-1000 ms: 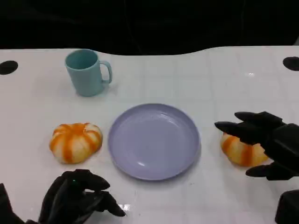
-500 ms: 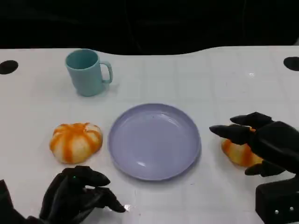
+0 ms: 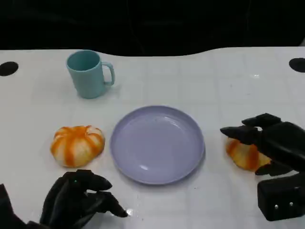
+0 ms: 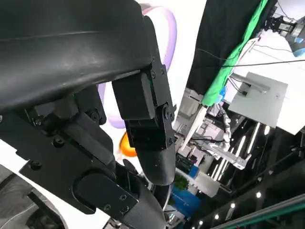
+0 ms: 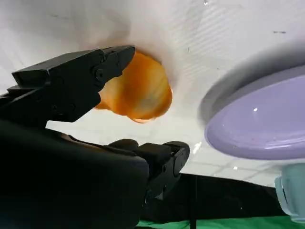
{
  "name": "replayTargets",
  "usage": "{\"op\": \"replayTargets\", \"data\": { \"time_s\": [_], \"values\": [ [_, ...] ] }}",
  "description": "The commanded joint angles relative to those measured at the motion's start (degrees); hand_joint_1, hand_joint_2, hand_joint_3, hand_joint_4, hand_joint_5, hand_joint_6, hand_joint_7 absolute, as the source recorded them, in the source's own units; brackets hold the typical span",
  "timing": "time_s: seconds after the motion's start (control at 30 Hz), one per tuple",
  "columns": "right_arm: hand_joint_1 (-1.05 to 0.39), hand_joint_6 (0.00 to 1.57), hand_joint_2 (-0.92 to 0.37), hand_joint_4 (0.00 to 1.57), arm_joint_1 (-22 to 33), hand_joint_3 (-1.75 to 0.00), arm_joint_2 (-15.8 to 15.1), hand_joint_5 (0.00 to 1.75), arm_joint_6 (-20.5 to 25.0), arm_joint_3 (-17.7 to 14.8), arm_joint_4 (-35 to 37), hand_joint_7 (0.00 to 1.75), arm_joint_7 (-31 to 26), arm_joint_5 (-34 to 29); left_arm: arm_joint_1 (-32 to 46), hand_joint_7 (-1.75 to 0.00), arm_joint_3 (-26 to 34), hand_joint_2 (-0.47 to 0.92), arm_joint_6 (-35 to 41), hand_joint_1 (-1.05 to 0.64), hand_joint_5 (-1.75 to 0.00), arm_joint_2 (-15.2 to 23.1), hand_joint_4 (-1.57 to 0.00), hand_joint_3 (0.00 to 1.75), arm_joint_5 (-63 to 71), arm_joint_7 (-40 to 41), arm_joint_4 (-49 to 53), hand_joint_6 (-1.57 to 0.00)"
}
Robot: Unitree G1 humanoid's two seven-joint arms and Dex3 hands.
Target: Grasp the bread from the table and place it into the plate.
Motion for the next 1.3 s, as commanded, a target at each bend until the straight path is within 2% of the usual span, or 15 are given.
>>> {"op": "replayTargets", "data": {
  "time_s": [0.03, 0.5, 0.7, 0.77, 0.9, 0.93, 1.0, 1.03, 1.1, 1.13, 1.17, 1.2, 1.23, 1.3],
  "values": [
    [-0.09, 0.32, -0.73, 0.00, -2.4, -0.02, -1.2, 0.45, 0.7, 1.1, 2.8, 0.01, -0.3, 0.0, 0.6, -0.16, 0.3, 0.62, -0.3, -0.95, -0.42, 0.7, -1.57, 0.00, 0.4, 0.5, -0.4, -1.57],
    [-0.19, 0.34, -0.76, 0.03, -8.4, -0.03, 0.1, 0.51, -0.4, 6.0, 13.9, 0.01, -2.4, -0.6, 0.6, -0.16, 0.2, 0.63, -0.6, -0.95, -0.42, 0.3, -1.57, 0.00, 0.8, 0.9, -0.6, -1.57],
    [-0.21, 0.46, -0.79, 0.21, -11.1, -0.08, 1.9, 0.50, -1.7, 7.1, 19.9, 0.04, -6.4, 0.0, 0.7, -0.16, 0.2, 0.63, -0.7, -0.95, -0.42, 0.3, -1.57, 0.00, 1.0, 0.9, -0.8, -1.57],
    [-0.21, 0.55, -0.79, 0.33, -12.0, -0.16, 2.6, 0.47, -1.9, 7.3, 21.6, 0.04, -8.1, -0.1, 0.7, -0.16, 0.2, 0.63, -0.7, -0.95, -0.42, 0.3, -1.57, 0.00, 1.0, 1.0, -0.8, -1.57],
    [-0.21, 0.76, -0.60, 0.59, -13.5, -0.61, 4.3, 0.39, -2.6, 7.6, 24.9, 0.04, -11.9, -0.1, 0.7, -0.16, 0.2, 0.63, -1.0, -0.96, -0.42, 0.3, -1.57, 0.00, 1.1, 0.9, -0.6, -1.57],
    [-0.21, 0.82, -0.58, 0.68, -13.9, -0.66, 4.6, 0.44, -2.9, 7.7, 25.8, 0.06, -12.9, -0.1, 0.7, -0.16, 0.2, 0.63, -1.0, -0.96, -0.42, 0.3, -1.57, 0.00, 1.1, 1.0, -0.6, -1.57],
    [-0.21, 0.91, -0.61, 0.68, -14.5, -0.60, 5.4, 0.79, -3.8, 7.4, 27.6, 0.08, -14.8, 0.5, 0.7, -0.16, 0.1, 0.63, -0.9, -0.96, -0.42, 0.2, -1.57, 0.00, 1.2, 1.1, -0.8, -1.57],
    [-0.18, 1.01, -0.64, 0.75, -14.7, -0.54, 5.8, 1.02, -4.7, 7.2, 28.6, 0.11, -16.0, 1.0, 0.8, -0.16, 0.1, 0.63, -0.9, -0.96, -0.42, 0.2, -1.57, 0.00, 1.1, 1.1, -0.8, -1.57],
    [-0.15, 1.09, -0.67, 0.81, -15.1, -0.50, 6.4, 1.18, -6.2, 6.8, 30.6, 0.14, -17.7, 2.1, 0.8, -0.16, 0.1, 0.63, -1.0, -0.96, -0.42, 0.2, -1.57, 0.00, 1.2, 1.2, -0.9, -1.57],
    [-0.13, 1.16, -0.66, 0.85, -15.4, -0.62, 6.6, 1.36, -6.9, 6.7, 31.5, 0.23, -18.3, 2.4, 0.9, -0.17, 0.0, 0.63, -1.1, -0.97, -0.43, 0.2, -1.57, 0.00, 1.3, 1.4, -1.0, -1.57],
    [-0.11, 1.16, -0.55, 0.89, -15.7, -0.96, 6.7, 1.59, -7.4, 6.8, 32.3, 0.53, -19.0, 2.5, 0.9, -0.17, 0.0, 0.63, -1.1, -0.97, -0.43, 0.1, -1.57, 0.00, 1.3, 1.4, -1.1, -1.57],
    [-0.11, 1.09, -0.48, 0.92, -16.1, -1.13, 6.7, 1.67, -7.8, 7.2, 32.9, 0.81, -20.2, 2.1, 1.0, -0.17, 0.0, 0.63, -1.0, -0.97, -0.43, 0.1, -1.57, 0.00, 1.3, 1.5, -1.2, -1.57],
    [-0.12, 1.00, -0.40, 0.98, -16.3, -1.31, 6.6, 1.71, -8.3, 7.6, 33.4, 1.18, -21.3, 1.7, 1.0, -0.17, 0.0, 0.63, -0.9, -0.97, -0.44, 0.1, -1.57, 0.00, 1.2, 1.5, -1.3, -1.57],
    [-0.12, 0.93, -0.33, 1.02, -16.5, -1.41, 6.7, 1.74, -9.5, 7.7, 34.0, 1.47, -23.5, 1.6, 1.1, -0.17, 0.0, 0.63, -0.8, -0.96, -0.43, 0.1, -1.57, 0.00, 1.0, 1.3, -1.4, -1.57]
  ]
}}
